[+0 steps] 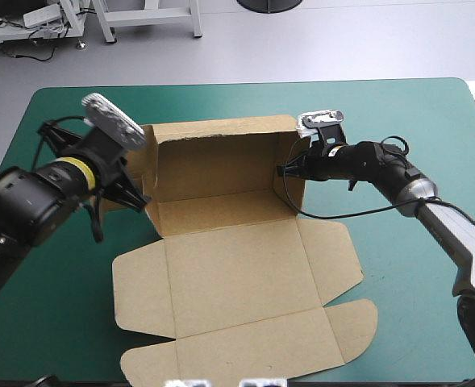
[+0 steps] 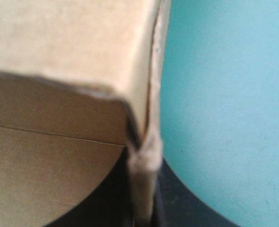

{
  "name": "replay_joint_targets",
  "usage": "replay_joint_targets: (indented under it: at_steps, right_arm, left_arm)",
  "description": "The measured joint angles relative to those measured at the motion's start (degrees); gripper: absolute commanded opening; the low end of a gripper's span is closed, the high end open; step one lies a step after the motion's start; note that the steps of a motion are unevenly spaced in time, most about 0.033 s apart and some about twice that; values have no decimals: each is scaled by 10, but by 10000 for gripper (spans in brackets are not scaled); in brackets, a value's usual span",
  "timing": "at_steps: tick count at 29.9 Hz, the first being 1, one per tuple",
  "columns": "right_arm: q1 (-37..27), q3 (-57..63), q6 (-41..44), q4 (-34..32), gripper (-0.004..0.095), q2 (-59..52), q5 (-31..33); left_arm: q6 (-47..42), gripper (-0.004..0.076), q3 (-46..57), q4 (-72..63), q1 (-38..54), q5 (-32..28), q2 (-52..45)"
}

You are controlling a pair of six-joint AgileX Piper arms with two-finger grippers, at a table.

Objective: Fold the box

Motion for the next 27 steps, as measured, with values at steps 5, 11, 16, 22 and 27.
replay_joint_targets:
  at_steps: [5,11,16,22,27]
  right_arm:
    - [-10,-13,29,-24,-14,-9,53]
    - [-22,-40,54,-58,-14,-24,160]
    - [-21,-48,68,-66,-14,-43,254]
    - [-22,-58,90,-107,-14,-81,325]
    - [-22,-82,110,-131,-15,-117,383]
  left_arm:
    - [24,-6,-58,-115,180,59,2]
    - [53,-6,-75,-269,337,84,1]
    - [53,-5,-51,-289,398,84,1]
    - [59,-5,24,-320,449,82,16]
    - [86,-5,51,-391,482,69,56]
